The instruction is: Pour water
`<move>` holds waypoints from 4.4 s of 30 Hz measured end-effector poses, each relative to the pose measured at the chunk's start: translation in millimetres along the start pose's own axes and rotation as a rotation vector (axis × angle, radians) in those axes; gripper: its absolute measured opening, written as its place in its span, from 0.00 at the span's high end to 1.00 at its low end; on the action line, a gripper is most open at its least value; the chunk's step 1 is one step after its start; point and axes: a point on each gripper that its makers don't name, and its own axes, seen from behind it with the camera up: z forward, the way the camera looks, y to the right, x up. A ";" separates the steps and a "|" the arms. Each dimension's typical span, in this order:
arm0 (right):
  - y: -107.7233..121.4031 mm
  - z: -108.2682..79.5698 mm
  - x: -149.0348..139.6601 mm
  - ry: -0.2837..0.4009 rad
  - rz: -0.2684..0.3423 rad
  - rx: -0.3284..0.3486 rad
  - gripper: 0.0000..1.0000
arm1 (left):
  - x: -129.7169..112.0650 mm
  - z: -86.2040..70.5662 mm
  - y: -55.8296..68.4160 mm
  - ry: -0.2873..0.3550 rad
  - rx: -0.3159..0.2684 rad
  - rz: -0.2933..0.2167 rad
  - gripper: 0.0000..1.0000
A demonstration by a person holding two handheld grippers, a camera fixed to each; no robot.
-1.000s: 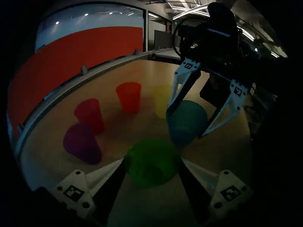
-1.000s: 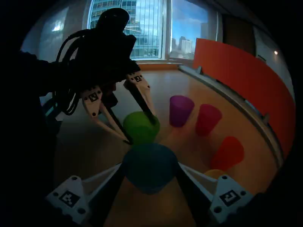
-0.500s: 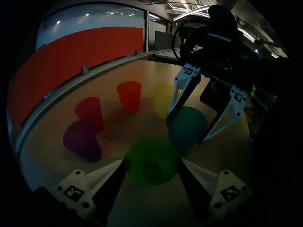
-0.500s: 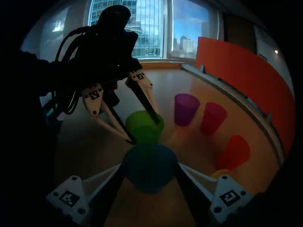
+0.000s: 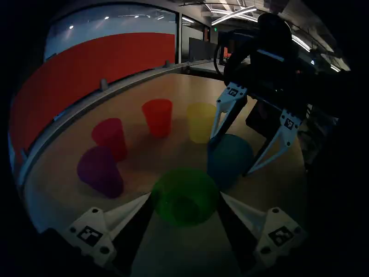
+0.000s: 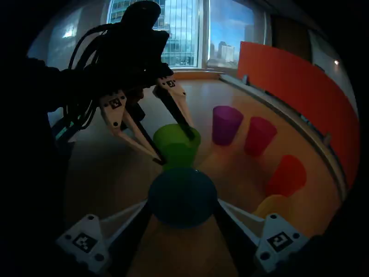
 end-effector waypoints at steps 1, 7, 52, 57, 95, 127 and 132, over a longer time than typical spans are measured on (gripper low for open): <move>0.0 -0.1 -0.2 0.000 0.000 -0.001 0.08 | -0.2 0.0 0.0 0.000 0.000 -0.001 0.11; 1.3 -1.2 1.2 0.002 0.008 -0.008 0.00 | 0.2 -0.9 -1.0 -0.002 0.002 -0.007 0.05; 7.7 -74.6 -44.1 0.032 0.113 -0.214 0.00 | -34.7 -67.0 -19.3 0.034 0.210 -0.131 0.00; 16.6 -85.3 -51.0 0.060 0.170 -0.271 0.00 | -39.1 -77.4 -28.3 0.062 0.252 -0.180 0.00; 145.9 -184.2 -17.1 0.405 0.432 -0.897 0.00 | 23.9 -156.3 -116.8 0.456 0.694 -0.316 0.00; 158.0 -250.5 13.7 0.702 0.462 -1.160 0.00 | 52.1 -211.0 -130.8 0.664 0.941 -0.286 0.00; 155.4 -252.4 17.8 0.691 0.436 -1.170 0.00 | 50.0 -212.8 -132.6 0.670 0.968 -0.281 0.00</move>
